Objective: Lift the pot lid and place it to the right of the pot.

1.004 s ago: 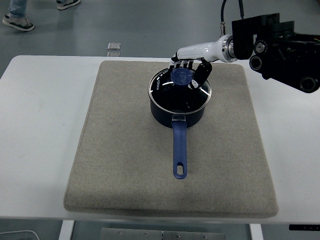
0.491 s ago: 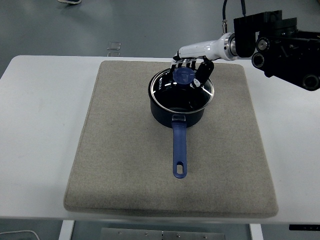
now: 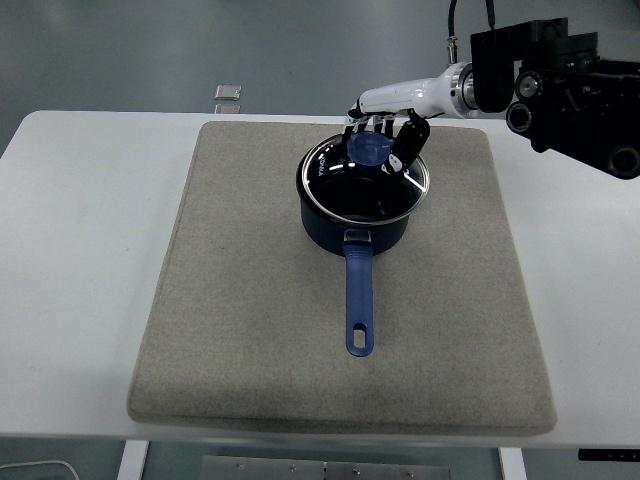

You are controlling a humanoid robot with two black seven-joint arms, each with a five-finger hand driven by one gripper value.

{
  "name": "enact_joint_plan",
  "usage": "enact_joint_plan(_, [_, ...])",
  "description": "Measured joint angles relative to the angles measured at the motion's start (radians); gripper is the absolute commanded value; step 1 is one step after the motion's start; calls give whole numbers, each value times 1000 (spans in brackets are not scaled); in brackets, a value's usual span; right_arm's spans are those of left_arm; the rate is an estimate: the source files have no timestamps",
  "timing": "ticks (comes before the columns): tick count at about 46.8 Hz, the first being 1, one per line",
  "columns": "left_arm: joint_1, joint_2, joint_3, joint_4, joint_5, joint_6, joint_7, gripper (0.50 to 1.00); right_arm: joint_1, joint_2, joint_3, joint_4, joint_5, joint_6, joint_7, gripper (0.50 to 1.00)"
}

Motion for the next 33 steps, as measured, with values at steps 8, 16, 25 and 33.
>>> enact_joint_plan(8, [-1, 0, 0, 0, 0, 0, 0, 1000, 10, -6, 4, -1, 6, 19, 1, 594])
enact_joint_plan(16, [0, 0, 0, 0, 0, 0, 0, 1000, 20, -26, 8, -10, 9, 23, 1, 539])
enact_joint_plan(25, [-1, 0, 0, 0, 0, 0, 0, 1000, 20, -50, 10, -14, 10, 23, 3, 500])
enact_joint_plan(33, [-1, 0, 0, 0, 0, 0, 0, 1000, 19, -67, 12, -14, 11, 22, 5, 500])
